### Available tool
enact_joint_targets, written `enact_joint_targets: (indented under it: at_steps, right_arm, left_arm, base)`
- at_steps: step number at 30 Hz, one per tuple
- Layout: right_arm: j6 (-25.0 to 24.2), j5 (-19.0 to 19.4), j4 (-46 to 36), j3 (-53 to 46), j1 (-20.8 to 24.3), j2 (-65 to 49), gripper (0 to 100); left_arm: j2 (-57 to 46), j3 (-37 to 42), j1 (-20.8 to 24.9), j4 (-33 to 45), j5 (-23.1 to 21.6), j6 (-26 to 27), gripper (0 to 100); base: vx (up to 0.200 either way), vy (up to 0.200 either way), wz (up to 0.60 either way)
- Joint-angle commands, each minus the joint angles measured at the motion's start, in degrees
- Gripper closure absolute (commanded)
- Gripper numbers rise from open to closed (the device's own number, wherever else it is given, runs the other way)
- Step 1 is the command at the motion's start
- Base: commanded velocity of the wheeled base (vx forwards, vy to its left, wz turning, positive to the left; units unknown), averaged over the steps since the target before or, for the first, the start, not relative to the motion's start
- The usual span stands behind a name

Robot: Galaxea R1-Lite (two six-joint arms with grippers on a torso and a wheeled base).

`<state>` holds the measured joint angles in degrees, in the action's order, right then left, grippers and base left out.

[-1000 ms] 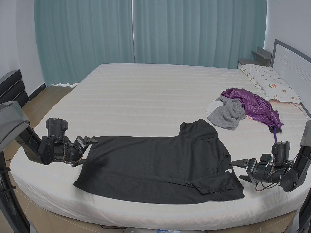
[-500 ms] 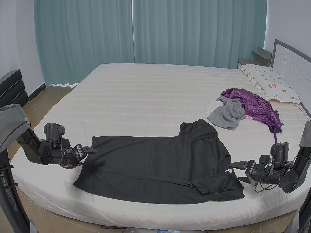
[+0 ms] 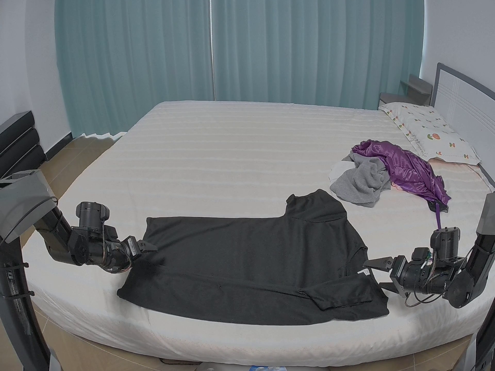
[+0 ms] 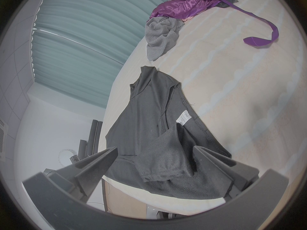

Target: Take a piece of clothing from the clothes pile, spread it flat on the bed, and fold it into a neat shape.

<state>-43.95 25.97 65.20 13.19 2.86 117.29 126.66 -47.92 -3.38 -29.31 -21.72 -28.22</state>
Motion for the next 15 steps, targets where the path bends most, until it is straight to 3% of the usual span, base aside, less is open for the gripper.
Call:
enact_joint_targets:
  at_steps: [1, 15]
  right_arm:
    - [0.0, 0.05, 0.02, -0.01, 0.12, 0.05, 0]
    - [0.18, -0.13, 0.63, -0.01, 0.56, -0.3, 0]
  left_arm:
    - [-0.01, 0.64, -0.14, 0.3, 0.01, 0.01, 100]
    - [-6.51, 6.17, -2.07, 0.3, 0.01, -0.08, 100]
  base:
    - [0.0, 0.0, 0.0]
    - [0.0, 0.0, 0.0]
